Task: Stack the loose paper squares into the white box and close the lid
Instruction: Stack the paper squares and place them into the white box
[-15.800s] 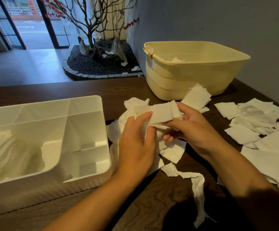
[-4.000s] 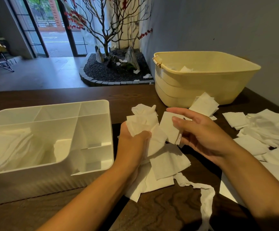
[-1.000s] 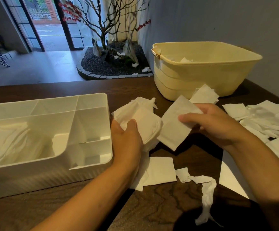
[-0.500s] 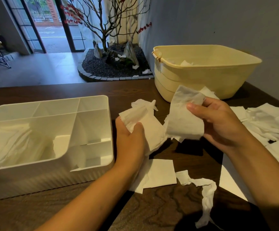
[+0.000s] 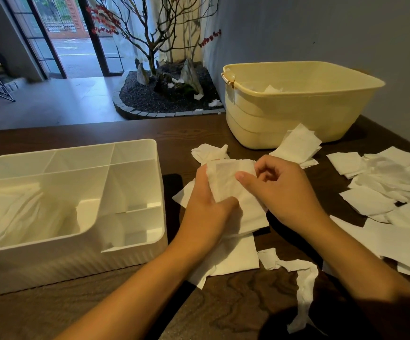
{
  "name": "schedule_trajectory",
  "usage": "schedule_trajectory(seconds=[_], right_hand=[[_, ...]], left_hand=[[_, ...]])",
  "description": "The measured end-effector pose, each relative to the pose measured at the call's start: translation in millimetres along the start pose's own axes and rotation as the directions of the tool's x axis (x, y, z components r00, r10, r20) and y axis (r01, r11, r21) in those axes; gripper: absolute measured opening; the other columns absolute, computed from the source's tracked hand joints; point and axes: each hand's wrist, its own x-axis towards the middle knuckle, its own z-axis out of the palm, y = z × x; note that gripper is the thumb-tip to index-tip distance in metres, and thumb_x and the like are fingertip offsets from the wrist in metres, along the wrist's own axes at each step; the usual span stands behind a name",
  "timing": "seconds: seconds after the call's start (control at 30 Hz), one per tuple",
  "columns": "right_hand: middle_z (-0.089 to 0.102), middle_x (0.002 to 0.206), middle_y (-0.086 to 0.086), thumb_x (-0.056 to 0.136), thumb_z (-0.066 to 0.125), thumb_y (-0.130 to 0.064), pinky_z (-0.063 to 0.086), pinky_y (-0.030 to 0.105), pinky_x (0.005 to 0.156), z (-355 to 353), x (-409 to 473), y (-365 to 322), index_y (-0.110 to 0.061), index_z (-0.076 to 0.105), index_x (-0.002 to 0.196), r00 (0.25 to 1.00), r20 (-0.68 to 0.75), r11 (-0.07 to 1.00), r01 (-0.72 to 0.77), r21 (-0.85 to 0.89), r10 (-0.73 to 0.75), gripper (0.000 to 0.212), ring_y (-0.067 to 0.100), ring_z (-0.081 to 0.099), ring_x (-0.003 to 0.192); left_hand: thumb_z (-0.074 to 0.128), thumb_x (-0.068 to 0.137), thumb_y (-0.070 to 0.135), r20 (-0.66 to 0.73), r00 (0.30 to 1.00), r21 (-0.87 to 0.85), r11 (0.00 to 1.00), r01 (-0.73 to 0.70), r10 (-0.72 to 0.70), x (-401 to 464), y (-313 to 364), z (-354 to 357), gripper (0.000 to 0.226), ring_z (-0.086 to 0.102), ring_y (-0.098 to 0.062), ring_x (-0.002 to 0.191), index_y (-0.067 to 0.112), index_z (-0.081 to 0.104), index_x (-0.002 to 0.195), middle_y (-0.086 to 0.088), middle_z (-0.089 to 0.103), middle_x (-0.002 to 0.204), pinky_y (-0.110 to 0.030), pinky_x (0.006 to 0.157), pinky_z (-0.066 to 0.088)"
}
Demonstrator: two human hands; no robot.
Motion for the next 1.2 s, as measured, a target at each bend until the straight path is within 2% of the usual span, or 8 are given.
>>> schedule_trajectory(seconds=[0.13,0.37,0.47,0.67,0.77,0.87,1.03,1.2], right_hand=[[0.059,0.113,-0.016,0.085,0.073,-0.034,0.053,0.023,0.081,-8.6,4.3,-1.3,-0.041,0.052,0.124,0.986,0.166,0.994,-0.021,0.106,0.003,0.045,0.002,0.059,0.1],[0.071,0.1,-0.007,0.082,0.072,0.004,0.057,0.022,0.079,-18.8,-0.8,-9.4,-0.033,0.064,0.108,0.986,0.151,0.957,0.026,0.29,-0.072,0.047,0.008,0.068,0.093],[0.069,0.1,-0.009,0.082,0.072,0.006,0.055,0.019,0.081,-19.9,-3.5,-18.5,-0.034,0.061,0.108,0.98,0.165,0.969,0.067,0.239,-0.108,0.049,0.003,0.066,0.093],[0.07,0.099,-0.008,0.083,0.072,-0.004,0.055,0.032,0.081,-9.9,-26.0,-60.7,-0.036,0.062,0.106,0.918,0.356,0.984,0.165,0.061,-0.176,0.04,0.009,0.065,0.091],[0.069,0.092,0.007,0.084,0.07,-0.008,0.052,0.051,0.081,7.1,-44.4,-73.8,-0.013,0.067,0.105,0.925,0.339,0.986,0.156,0.064,-0.169,0.021,0.025,0.063,0.084],[0.07,0.093,0.01,0.083,0.071,-0.008,0.052,0.055,0.086,26.9,-64.7,-77.5,-0.013,0.068,0.103,0.942,0.313,0.986,0.076,0.145,-0.119,0.021,0.028,0.064,0.089],[0.072,0.103,-0.01,0.087,0.069,-0.006,0.056,0.034,0.092,60.1,-87.3,-81.6,-0.033,0.064,0.107,0.938,0.345,0.952,-0.066,0.298,-0.043,0.034,0.005,0.068,0.096],[0.071,0.104,-0.012,0.088,0.066,-0.005,0.056,0.027,0.088,96.1,-112.8,-80.6,-0.037,0.061,0.103,0.954,0.298,0.936,-0.086,0.34,-0.021,0.035,0.004,0.067,0.098]], left_hand=[[0.052,0.091,-0.007,0.031,0.998,0.121,0.99,-0.066,0.063,-1.5,5.1,-1.4,0.065,0.066,-0.006,0.108,0.038,0.038,0.136,0.007,0.064,0.119,-0.031,0.09,0.058],[0.063,0.086,0.001,0.078,0.984,0.294,0.94,-0.176,0.16,-6.9,26.5,-9.2,0.068,0.064,0.002,0.098,0.036,0.032,0.135,0.016,0.063,0.108,-0.025,0.085,0.057],[0.066,0.076,0.015,0.024,0.976,0.352,0.912,-0.209,0.214,-11.0,39.2,-17.9,0.052,0.065,0.0,0.092,0.035,0.043,0.118,0.015,0.064,0.104,-0.023,0.076,0.057],[0.072,0.08,0.003,-0.072,0.919,0.501,0.81,-0.304,0.389,-53.0,57.8,-54.7,0.042,0.063,-0.004,0.092,0.029,0.053,0.107,0.017,0.063,0.104,-0.021,0.074,0.052],[0.075,0.083,0.002,-0.17,0.89,0.439,0.841,-0.317,0.424,-76.4,54.8,-67.7,0.046,0.065,-0.006,0.096,0.032,0.052,0.109,0.009,0.063,0.109,-0.022,0.079,0.054],[0.074,0.086,-0.002,-0.267,0.876,0.321,0.894,-0.313,0.403,-100.1,50.9,-76.7,0.05,0.067,-0.009,0.096,0.032,0.052,0.115,0.007,0.063,0.111,-0.024,0.082,0.057],[0.064,0.09,-0.007,-0.314,0.887,0.229,0.933,-0.277,0.34,-131.9,39.8,-92.4,0.043,0.065,0.0,0.093,0.024,0.053,0.117,0.005,0.062,0.111,-0.011,0.077,0.049],[0.057,0.09,-0.008,-0.304,0.921,0.153,0.967,-0.203,0.242,-148.2,18.3,-104.0,0.038,0.066,-0.012,0.092,0.022,0.054,0.114,0.009,0.067,0.098,-0.024,0.076,0.053]])
